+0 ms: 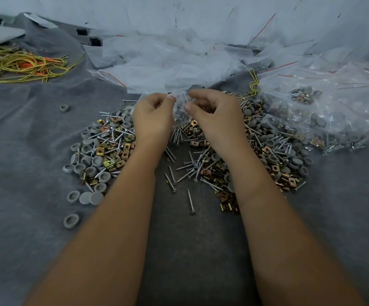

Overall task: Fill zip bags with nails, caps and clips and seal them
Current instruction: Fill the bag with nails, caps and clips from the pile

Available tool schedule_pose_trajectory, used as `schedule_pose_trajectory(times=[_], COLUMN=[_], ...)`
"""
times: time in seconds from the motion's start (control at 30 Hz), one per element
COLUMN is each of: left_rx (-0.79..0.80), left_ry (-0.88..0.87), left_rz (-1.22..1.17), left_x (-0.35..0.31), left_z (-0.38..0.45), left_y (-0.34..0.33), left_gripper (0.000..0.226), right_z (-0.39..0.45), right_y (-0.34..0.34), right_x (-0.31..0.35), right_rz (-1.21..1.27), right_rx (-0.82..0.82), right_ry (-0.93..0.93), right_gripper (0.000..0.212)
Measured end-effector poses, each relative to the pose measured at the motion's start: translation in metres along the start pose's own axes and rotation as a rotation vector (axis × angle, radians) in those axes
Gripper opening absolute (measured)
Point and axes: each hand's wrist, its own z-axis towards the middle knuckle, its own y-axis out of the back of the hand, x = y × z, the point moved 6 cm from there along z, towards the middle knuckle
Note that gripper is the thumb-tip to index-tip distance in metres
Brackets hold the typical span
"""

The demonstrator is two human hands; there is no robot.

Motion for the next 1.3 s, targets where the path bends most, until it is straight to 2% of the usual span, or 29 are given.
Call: schedule_pose_trajectory(times=[0.1,0.17,0.23,0.37,0.47,0.67,0.83,0.93,1.13,1.3], left_rx=[-0.111,-0.182,-0.230,-0.269,-0.266,-0.258,-0.257,-0.259,-0.236,-0.208], left_ry=[0.028,0.009,-0.007,0.003,0.008,0.020,0.021,0.015,-0.006,-0.012], left_rz=[-0.082,-0.118,-0.125,-0.146,-0.137,-0.152,-0.149,-0.141,-0.130,-0.110], left_x=[0.000,-0.002,-0.003,-0.003,-0.002,-0.001,0.000,0.000,0.001,0.002], left_z=[0.004,0.005,0.006,0.007,0.007,0.008,0.008,0.008,0.007,0.009], left_y=[0.011,0.018,0.022,0.024,0.023,0.024,0.024,0.024,0.021,0.017], left_gripper=[0.020,0.021,0.021,0.021,0.020,0.020,0.019,0.017,0.021,0.022], right_z=[0.001,0.001,-0.002,-0.013,-0.018,-0.015,-0.013,-0.015,-0.016,-0.014], right_y=[0.002,-0.002,-0.014,-0.045,-0.052,-0.040,-0.034,-0.038,-0.053,-0.053], right_x=[0.000,0.003,0.007,0.003,-0.003,-0.001,-0.005,-0.003,0.000,0.002], right_rz=[-0.056,-0.146,-0.300,-0.619,-0.759,-0.767,-0.760,-0.767,-0.959,-0.867], right_rx=[-0.059,-0.034,0.086,0.443,0.544,0.511,0.540,0.473,0.335,0.307], right_ry=[0.011,0.051,0.133,0.257,0.253,0.191,0.127,0.182,0.339,0.312], right_gripper=[0.029,0.025,0.024,0.041,0.038,0.027,0.033,0.030,0.029,0.018])
